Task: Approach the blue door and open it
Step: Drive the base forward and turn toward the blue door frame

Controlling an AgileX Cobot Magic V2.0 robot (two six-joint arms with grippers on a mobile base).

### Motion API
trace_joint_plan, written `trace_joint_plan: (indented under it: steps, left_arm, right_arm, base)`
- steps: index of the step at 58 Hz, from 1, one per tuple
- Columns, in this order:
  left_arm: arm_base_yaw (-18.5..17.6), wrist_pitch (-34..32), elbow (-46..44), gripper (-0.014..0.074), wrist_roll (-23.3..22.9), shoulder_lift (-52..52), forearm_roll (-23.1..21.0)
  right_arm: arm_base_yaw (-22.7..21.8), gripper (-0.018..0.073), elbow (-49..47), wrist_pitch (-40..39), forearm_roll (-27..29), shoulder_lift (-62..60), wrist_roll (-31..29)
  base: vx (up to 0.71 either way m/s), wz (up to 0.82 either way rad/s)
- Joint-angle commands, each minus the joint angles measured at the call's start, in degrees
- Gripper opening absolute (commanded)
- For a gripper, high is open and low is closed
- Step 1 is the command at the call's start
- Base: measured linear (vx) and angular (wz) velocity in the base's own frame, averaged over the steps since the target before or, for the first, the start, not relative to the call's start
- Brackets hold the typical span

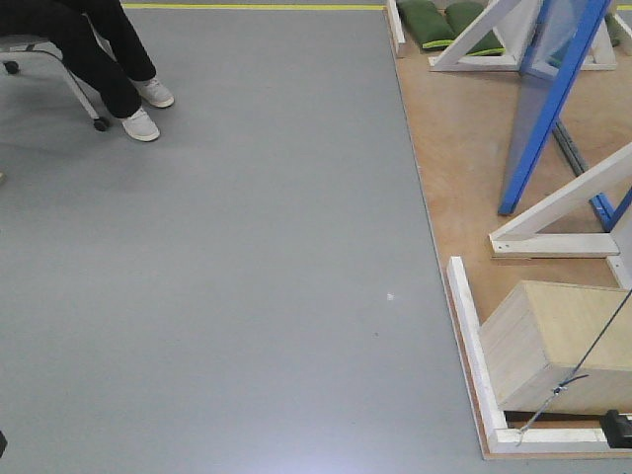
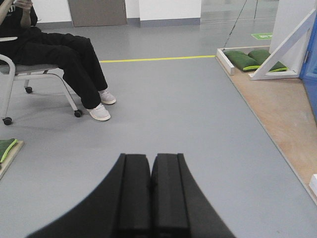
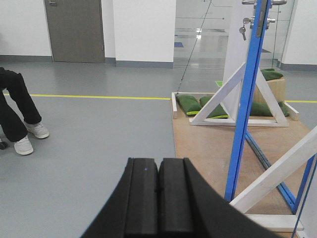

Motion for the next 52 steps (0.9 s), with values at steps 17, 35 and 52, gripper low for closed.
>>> trace_joint_plan:
  steps: [17,35,52]
  left_arm:
    - [-0.38,-4.86,-1.49,0.0073,-0.39,-0.69,-0.12]
    - [-0.38,-4.86,-1.49,0.0073,-0.39,-0.69,-0.12]
    - [-0.38,-4.86,-1.49,0.0073,-0.39,-0.69,-0.12]
  right_arm:
    - [-0.37,0.0012,0.13,-4.45,-0.43,-0.83,-0.12]
    - [-0.37,0.0012,0.13,-4.41,-0.43,-0.83,-0.12]
    - [-0.37,0.0012,0.13,-4.41,-0.43,-0.83,-0.12]
  base:
    - [0.0,0.0]
    - [0.0,0.0]
    - [0.0,-0.01]
